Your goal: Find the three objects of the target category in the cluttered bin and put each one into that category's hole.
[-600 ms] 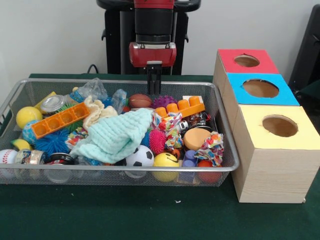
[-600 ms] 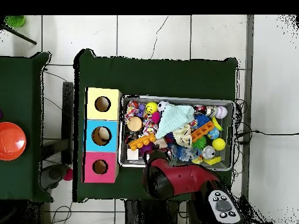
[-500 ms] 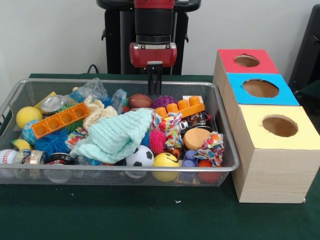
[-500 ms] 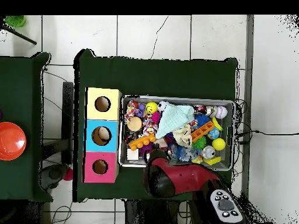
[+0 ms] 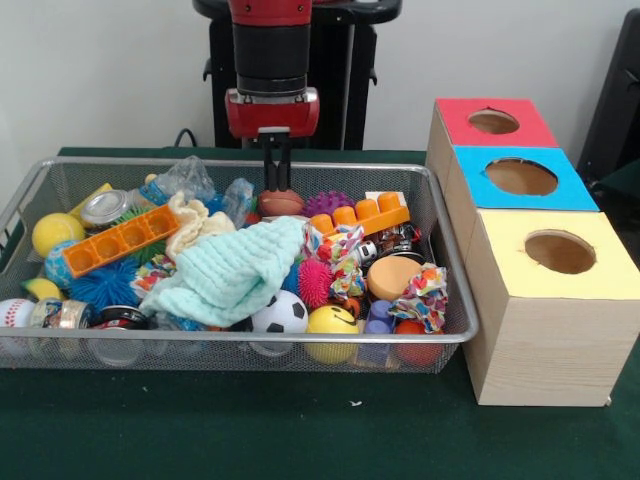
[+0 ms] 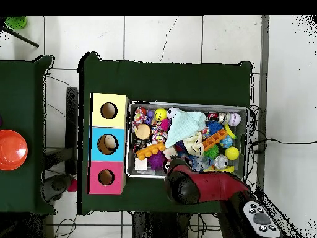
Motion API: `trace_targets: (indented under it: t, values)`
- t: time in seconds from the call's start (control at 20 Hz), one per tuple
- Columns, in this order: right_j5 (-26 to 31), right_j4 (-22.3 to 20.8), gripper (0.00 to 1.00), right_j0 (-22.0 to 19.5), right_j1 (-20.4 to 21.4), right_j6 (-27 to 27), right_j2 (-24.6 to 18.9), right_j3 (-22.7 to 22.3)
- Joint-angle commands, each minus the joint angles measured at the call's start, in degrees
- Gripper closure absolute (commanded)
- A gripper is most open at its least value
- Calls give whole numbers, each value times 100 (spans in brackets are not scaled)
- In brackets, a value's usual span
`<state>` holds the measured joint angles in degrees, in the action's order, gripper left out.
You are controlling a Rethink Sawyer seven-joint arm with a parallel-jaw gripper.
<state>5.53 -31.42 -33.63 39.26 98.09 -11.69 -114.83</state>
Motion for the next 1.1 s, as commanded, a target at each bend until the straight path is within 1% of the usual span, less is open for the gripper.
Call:
trace_targets:
  t: [0.05,0.1,0.25,0.3,0.4,0.55,0.65,0.8,0.9,1.1]
  values:
    - [-166,-175,100,-273,-380,227,-763,389]
    - [-125,-185,100,-279,-411,202,-769,409]
    - [434,-240,100,-153,-289,-123,-708,481]
    - [518,-236,100,-154,-287,-164,-717,486]
    - [450,-227,100,-196,-301,-116,-744,447]
    - [532,-218,100,-183,-256,-138,-729,460]
    - [544,-303,100,-122,-239,-192,-663,507]
    - [713,-394,100,-90,-140,-334,-552,546]
    - [909,-361,100,-204,-27,-490,-658,490]
    - [1529,-183,100,-565,408,-978,-1119,288]
